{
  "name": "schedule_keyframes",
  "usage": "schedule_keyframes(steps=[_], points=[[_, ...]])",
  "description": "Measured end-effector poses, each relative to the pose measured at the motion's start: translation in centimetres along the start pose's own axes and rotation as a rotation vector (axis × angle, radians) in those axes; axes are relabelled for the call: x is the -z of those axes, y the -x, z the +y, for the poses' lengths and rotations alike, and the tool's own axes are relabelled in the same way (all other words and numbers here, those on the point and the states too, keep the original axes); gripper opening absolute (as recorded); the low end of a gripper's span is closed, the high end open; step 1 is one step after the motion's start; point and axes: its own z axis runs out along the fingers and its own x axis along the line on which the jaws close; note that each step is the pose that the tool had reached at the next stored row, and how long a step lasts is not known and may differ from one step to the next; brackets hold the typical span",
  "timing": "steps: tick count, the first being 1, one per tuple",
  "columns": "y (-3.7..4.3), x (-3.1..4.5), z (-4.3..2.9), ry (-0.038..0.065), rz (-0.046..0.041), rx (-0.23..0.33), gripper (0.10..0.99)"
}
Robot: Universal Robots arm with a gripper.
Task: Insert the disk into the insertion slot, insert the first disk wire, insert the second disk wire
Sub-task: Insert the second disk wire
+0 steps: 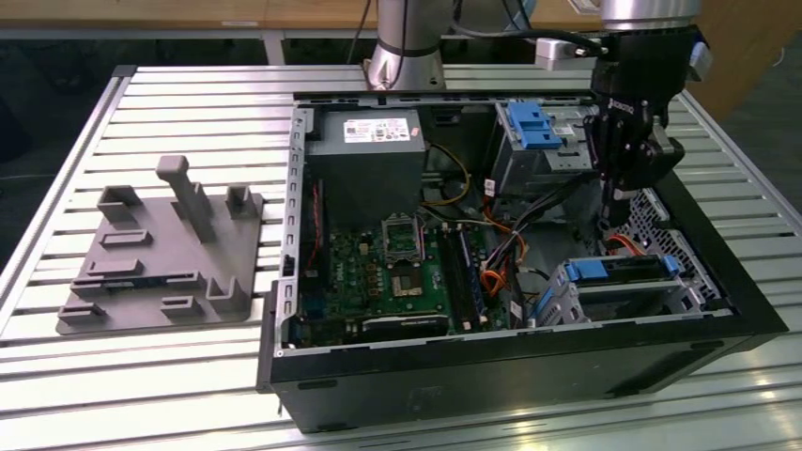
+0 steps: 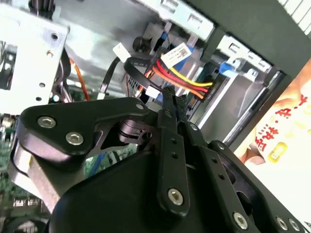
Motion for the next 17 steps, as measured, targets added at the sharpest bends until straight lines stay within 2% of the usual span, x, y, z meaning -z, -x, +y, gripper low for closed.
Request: schedule_keyframes(steps=[2, 5, 9, 14, 16, 17], points=[[-0.03, -0.02, 0.0, 0.027, 0.0001, 0.011, 0.141], [-0.05, -0.03, 0.0, 0.057, -0.0014, 0.021, 0.141], [-0.08, -0.08, -0.28, 0.08, -0.0148, 0.03, 0.141], [-0.21, -0.19, -0.82, 0.119, -0.0272, 0.047, 0.141], [-0.3, -0.27, -1.19, 0.126, -0.0359, 0.05, 0.141], [-0.38, -0.32, -1.33, 0.127, -0.0438, 0.051, 0.141]])
